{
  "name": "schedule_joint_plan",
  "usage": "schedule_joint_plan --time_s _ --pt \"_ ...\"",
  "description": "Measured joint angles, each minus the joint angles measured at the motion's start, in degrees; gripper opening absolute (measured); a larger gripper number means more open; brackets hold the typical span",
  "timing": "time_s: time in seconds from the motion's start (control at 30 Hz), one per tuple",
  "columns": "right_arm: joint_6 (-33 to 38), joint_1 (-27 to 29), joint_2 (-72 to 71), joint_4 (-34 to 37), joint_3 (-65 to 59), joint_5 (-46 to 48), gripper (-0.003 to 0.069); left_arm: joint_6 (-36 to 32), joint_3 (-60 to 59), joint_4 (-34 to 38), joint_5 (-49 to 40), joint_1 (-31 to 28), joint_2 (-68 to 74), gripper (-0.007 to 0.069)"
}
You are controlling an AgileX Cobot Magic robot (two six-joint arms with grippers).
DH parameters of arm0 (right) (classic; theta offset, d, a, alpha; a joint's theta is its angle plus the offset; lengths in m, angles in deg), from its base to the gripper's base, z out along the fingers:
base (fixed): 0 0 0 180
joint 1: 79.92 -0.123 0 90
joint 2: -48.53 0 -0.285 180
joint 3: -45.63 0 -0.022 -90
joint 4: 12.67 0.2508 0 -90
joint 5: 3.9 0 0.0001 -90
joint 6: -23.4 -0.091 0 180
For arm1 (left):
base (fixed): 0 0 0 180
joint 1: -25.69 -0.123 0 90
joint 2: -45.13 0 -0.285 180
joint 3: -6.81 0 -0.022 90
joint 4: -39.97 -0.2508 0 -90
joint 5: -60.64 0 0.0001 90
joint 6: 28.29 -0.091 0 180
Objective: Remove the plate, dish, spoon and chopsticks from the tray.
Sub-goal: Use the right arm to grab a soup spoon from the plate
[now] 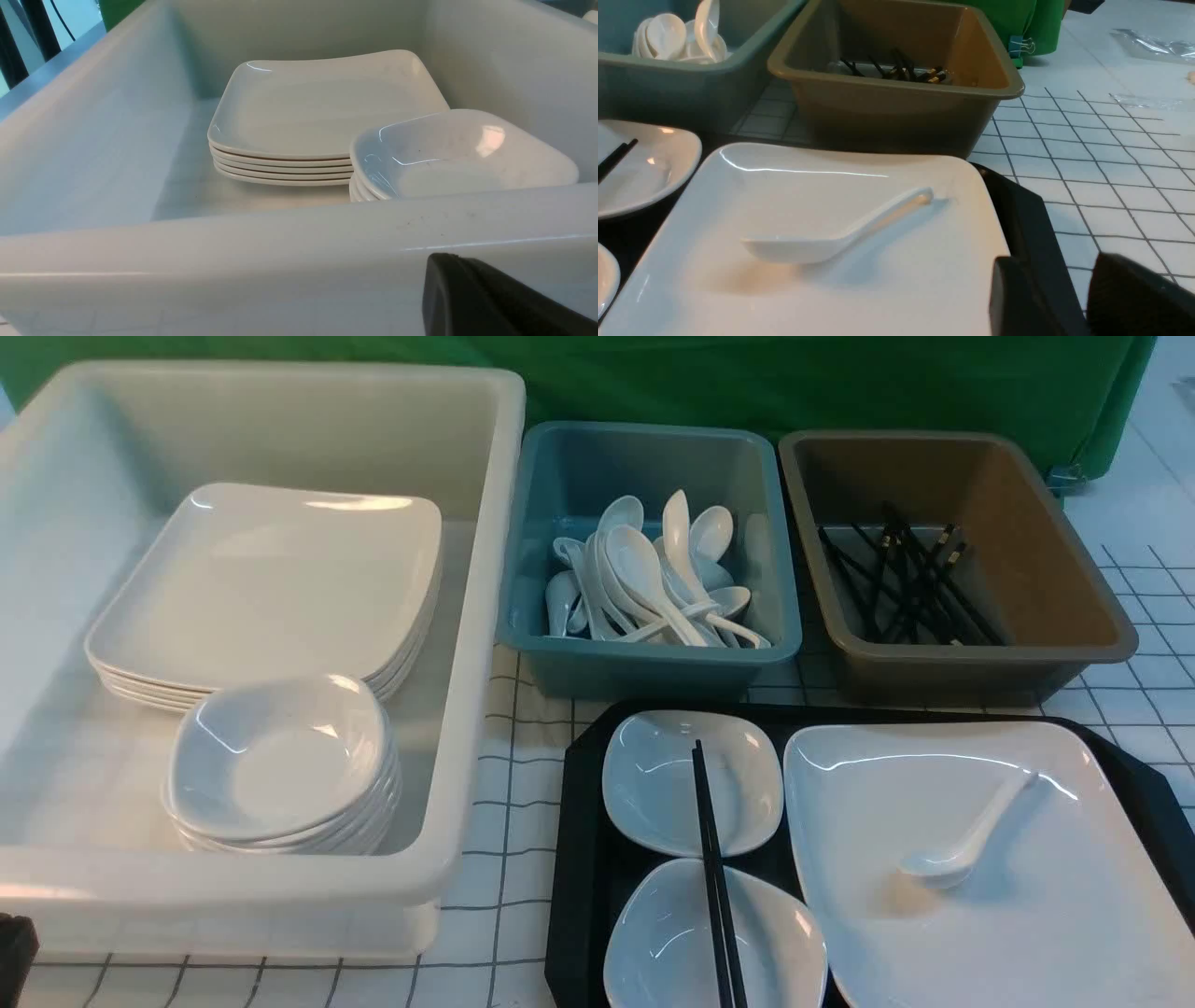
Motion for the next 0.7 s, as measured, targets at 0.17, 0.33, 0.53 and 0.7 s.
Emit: schedule_joint_plan --time_s 0.17,0.33,0.53,0.7 --pt "0.0 0.0 0.0 0.0 0.0 0.0 0.0248 0.0 0.0 0.0 0.0 0.0 0.0 0.0004" --pt "0.0 0.0 0.0 0.0 0.0 0.0 0.0248 0.0 0.0 0.0 0.0 0.0 0.0 0.0004" --pt "0.0 0.0 0.0 0.0 0.0 0.0 0.0248 0.0 0.0 0.0 0.0 0.0 0.0 0.0004" --pt "0.0 0.0 0.0 0.0 0.0 0.0 0.0248 0.0 0.0 -0.6 0.4 0.0 0.0 0.0004"
